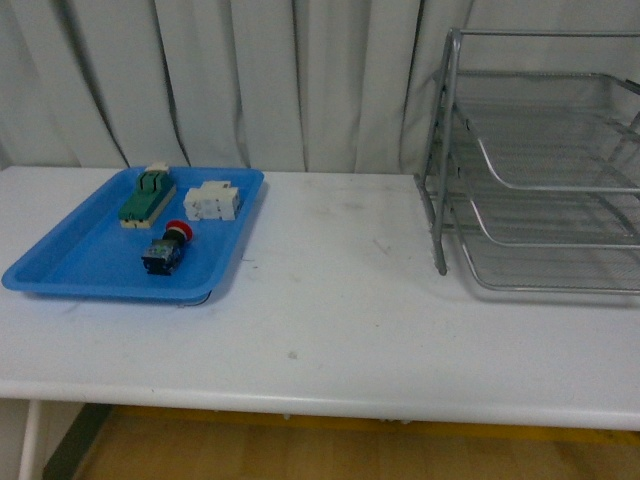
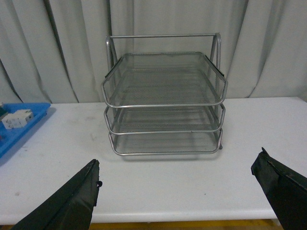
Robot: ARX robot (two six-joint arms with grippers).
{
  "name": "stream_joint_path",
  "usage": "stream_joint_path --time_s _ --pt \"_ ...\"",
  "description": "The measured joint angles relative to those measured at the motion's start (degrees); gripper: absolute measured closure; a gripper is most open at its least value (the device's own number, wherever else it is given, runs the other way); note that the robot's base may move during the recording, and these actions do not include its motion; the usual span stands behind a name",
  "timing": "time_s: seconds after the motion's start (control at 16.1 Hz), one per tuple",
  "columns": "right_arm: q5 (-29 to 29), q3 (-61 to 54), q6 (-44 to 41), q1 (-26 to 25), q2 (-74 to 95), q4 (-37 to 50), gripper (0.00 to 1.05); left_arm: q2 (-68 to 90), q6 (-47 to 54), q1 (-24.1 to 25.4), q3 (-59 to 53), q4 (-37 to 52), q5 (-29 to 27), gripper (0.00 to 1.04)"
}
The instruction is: Place button on rack with both arms
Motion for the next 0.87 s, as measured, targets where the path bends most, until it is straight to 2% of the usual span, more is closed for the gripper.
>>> stream_joint_path --time_s 0.87 --pt "0.0 0.0 0.0 0.0 0.0 0.0 0.06 0.0 0.0 0.0 0.0 0.0 0.0 0.07"
